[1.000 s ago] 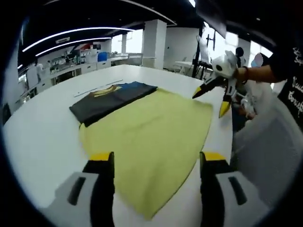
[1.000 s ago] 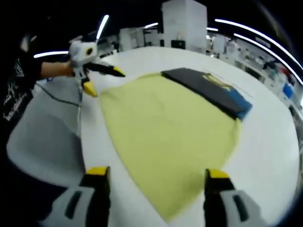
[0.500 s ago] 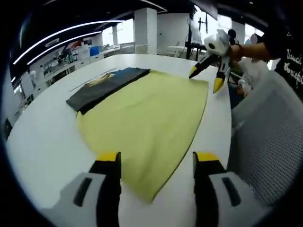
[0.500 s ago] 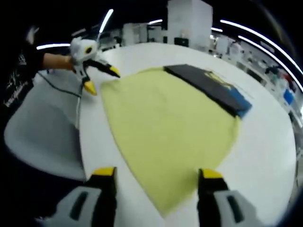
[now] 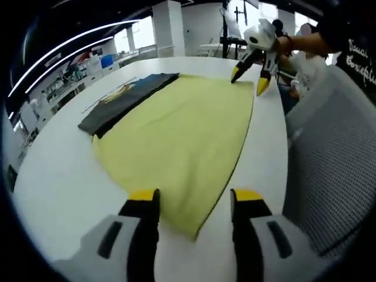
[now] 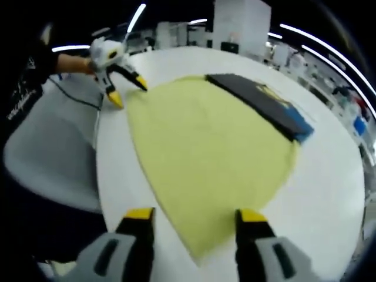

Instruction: Fold the garment on the visible template until the final outline fits inside the template.

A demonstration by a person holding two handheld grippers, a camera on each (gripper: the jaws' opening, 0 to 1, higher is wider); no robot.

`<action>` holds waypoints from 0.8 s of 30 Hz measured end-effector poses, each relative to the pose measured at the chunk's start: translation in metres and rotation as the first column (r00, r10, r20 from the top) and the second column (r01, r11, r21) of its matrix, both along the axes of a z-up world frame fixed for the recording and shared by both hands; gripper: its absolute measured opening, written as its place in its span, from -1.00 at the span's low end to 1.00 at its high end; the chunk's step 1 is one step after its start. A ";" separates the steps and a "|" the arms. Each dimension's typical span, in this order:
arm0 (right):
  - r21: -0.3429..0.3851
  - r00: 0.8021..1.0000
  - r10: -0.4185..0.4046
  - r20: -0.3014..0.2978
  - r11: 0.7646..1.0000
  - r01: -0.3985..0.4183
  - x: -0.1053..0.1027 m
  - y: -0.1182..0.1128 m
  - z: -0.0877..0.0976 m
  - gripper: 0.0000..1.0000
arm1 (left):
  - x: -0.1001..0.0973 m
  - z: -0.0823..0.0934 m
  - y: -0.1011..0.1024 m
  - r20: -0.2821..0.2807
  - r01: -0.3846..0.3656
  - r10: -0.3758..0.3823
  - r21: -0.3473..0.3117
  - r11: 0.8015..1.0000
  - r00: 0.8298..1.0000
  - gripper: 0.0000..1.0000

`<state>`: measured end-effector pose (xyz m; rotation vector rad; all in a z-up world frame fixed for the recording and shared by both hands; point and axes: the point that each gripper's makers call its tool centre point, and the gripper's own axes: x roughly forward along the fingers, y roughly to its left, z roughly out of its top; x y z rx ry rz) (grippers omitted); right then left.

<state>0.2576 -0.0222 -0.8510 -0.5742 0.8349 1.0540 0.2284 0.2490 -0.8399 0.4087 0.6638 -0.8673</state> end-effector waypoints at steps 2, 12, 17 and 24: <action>0.006 1.000 0.000 -0.001 1.000 0.000 0.001 -0.001 0.000 0.04 | 0.000 0.000 0.000 -0.001 0.001 -0.001 -0.001 1.000 1.000 -0.13; 0.020 1.000 -0.013 0.003 1.000 0.013 0.008 -0.007 0.002 -0.32 | 0.006 0.004 0.000 -0.005 -0.022 0.022 -0.005 1.000 1.000 -0.36; 0.020 1.000 -0.010 0.007 1.000 0.010 0.009 -0.008 0.003 -0.40 | 0.011 0.004 0.001 0.008 -0.033 0.033 0.000 0.999 0.999 -0.46; 0.023 0.999 -0.028 0.019 0.999 0.027 0.015 -0.008 0.003 -0.61 | 0.021 0.004 -0.001 0.056 -0.020 0.017 0.052 0.998 0.998 -0.76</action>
